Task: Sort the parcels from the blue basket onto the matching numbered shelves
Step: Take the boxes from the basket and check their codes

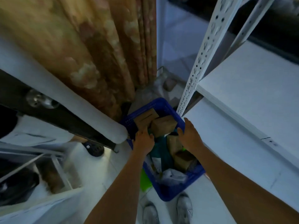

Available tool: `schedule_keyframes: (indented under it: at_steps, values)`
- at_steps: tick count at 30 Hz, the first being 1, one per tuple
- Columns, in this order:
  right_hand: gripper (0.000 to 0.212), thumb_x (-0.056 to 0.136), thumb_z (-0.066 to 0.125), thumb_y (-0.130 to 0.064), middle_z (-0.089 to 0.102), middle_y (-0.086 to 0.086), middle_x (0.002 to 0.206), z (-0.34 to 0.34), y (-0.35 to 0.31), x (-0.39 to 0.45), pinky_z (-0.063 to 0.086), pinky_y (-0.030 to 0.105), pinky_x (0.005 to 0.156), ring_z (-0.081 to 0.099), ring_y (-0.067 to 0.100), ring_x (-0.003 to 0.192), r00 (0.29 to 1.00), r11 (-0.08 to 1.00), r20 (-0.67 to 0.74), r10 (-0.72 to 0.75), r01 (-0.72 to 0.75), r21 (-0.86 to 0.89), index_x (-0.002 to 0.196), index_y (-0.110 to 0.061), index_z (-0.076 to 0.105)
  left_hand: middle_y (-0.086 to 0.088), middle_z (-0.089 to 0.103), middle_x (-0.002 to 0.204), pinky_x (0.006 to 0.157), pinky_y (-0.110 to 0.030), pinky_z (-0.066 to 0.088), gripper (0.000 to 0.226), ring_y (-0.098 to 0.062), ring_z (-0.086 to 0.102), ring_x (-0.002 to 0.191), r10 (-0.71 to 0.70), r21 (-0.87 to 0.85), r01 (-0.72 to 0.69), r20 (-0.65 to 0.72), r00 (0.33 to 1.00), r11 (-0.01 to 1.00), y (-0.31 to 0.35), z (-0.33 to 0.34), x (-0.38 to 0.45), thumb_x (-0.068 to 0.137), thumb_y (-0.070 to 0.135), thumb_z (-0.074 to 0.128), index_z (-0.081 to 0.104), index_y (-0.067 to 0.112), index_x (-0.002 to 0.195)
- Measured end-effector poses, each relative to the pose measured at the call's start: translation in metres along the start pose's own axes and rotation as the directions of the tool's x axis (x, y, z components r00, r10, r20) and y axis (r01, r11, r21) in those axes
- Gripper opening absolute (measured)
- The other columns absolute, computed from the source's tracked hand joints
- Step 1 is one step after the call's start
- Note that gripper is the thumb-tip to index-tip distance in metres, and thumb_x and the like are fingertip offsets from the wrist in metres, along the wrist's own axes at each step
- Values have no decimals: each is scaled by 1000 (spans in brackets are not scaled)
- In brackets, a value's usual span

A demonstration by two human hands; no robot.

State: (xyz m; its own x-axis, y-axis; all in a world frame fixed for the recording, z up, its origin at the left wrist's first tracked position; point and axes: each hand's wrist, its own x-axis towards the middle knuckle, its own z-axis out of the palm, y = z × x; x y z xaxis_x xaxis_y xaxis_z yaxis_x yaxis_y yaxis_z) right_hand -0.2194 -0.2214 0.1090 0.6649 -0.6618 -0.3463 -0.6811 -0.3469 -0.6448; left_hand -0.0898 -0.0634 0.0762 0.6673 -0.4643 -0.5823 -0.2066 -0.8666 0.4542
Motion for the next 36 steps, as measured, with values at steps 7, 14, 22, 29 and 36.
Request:
schedule_keyframes:
  at_steps: [7, 14, 22, 29, 36]
  values:
    - [57, 104, 42, -33, 41, 11, 153, 79, 83, 96, 37, 37, 112, 45, 30, 135, 993, 995, 78, 86, -89, 40, 155, -14, 27, -15, 22, 162, 114, -59, 30, 76, -39, 30, 144, 21, -161, -15, 32, 999, 987, -15, 81, 118, 101, 36, 52, 7, 19, 160]
    - [49, 102, 46, -21, 50, 18, 141, 149, 138, 175, 43, 43, 104, 51, 35, 126, 983, 987, 106, 147, -139, -82, 148, -7, 36, -16, 31, 156, 113, -51, 37, 97, -36, 38, 138, 36, -157, -31, 30, 999, 987, -38, 147, 233, 87, 30, 74, 10, 14, 158]
    - [18, 104, 41, -14, 54, 11, 95, 217, 180, 234, 48, 33, 80, 55, 27, 85, 964, 976, 174, 202, -184, -114, 106, -3, 54, -13, 9, 163, 118, -50, 29, 121, -32, 24, 144, 59, -103, -60, -12, 998, 993, -55, 178, 320, 77, 37, 83, -4, 18, 160]
    - [21, 105, 38, -14, 55, 8, 82, 212, 185, 227, 48, 31, 69, 52, 16, 72, 966, 952, 124, 229, -248, 179, 88, -13, 51, -16, 31, 149, 114, -34, 35, 105, -27, 36, 133, 83, -8, -83, -49, 995, 996, -57, 174, 311, 67, 41, 89, 32, 5, 147]
    - [77, 101, 42, -52, 36, 13, 156, 158, 145, 168, 41, 44, 111, 49, 32, 129, 869, 770, 239, 434, -495, 403, 160, -19, 5, -6, 66, 118, 89, -33, 56, 74, -24, 63, 106, -40, -432, 81, 104, 994, 898, -49, 119, 221, 65, 41, 91, 62, 5, 123]
